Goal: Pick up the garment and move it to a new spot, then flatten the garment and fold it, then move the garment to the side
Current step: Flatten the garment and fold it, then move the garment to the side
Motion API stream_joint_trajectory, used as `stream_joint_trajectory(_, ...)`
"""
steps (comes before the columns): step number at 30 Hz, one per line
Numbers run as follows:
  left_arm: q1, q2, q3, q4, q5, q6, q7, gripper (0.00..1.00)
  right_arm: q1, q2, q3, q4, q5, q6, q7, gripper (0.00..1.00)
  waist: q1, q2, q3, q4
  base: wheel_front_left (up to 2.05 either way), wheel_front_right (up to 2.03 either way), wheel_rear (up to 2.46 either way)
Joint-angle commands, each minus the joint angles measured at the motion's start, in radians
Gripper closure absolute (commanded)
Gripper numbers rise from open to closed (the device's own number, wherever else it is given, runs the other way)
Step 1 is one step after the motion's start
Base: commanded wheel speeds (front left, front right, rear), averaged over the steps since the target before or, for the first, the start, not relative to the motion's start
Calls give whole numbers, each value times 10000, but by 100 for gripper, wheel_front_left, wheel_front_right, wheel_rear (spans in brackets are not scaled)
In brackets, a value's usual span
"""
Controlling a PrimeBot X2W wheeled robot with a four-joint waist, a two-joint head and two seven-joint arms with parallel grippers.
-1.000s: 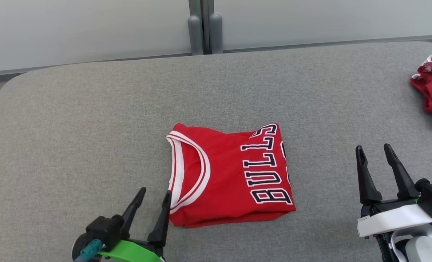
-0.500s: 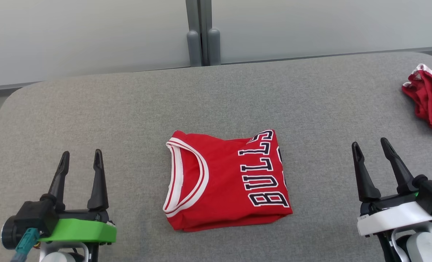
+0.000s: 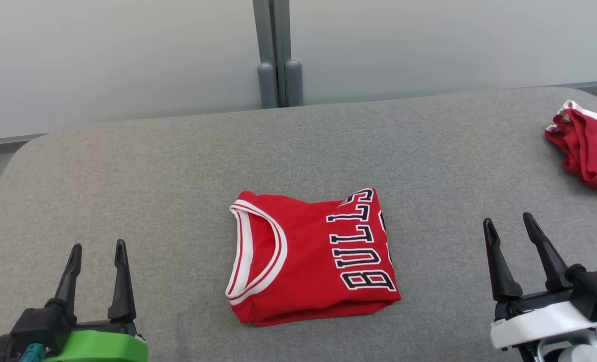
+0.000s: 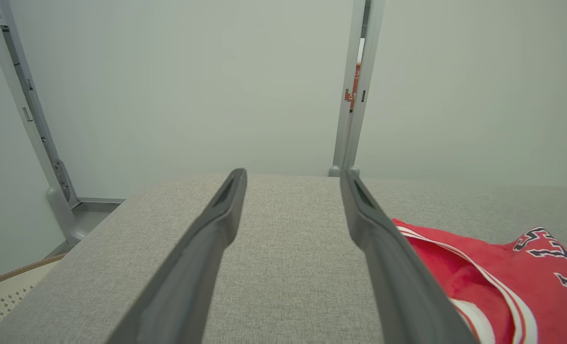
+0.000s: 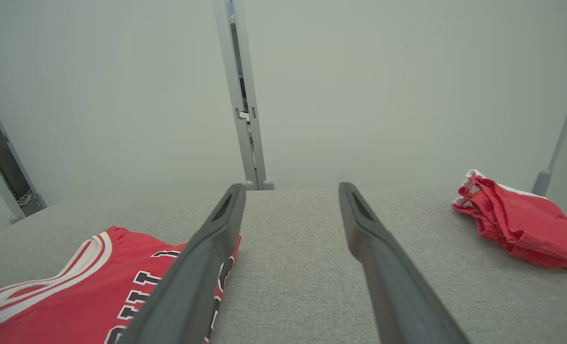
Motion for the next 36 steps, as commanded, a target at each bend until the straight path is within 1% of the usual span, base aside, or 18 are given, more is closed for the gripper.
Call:
stream_joint_trajectory(1,151,-69,129,44,118,-100,4,0,104,31,-25,-31,-59,4,-40,0,0,0,-39,24,0,0,0)
stream_joint_trajectory(6,136,-240,239,269,304,-313,2,0,180,124,-2,34,-173,4,-38,0,0,0,-110,101,0,0,0)
stream_joint_trajectory(14,47,-339,414,363,566,-510,3,0,221,210,5,141,-307,4,-38,0,0,0,-190,199,0,0,0)
stream_joint_trajectory(36,-49,-476,473,368,915,-655,3,0,218,205,28,315,-392,4,-38,0,0,0,-209,271,0,0,0)
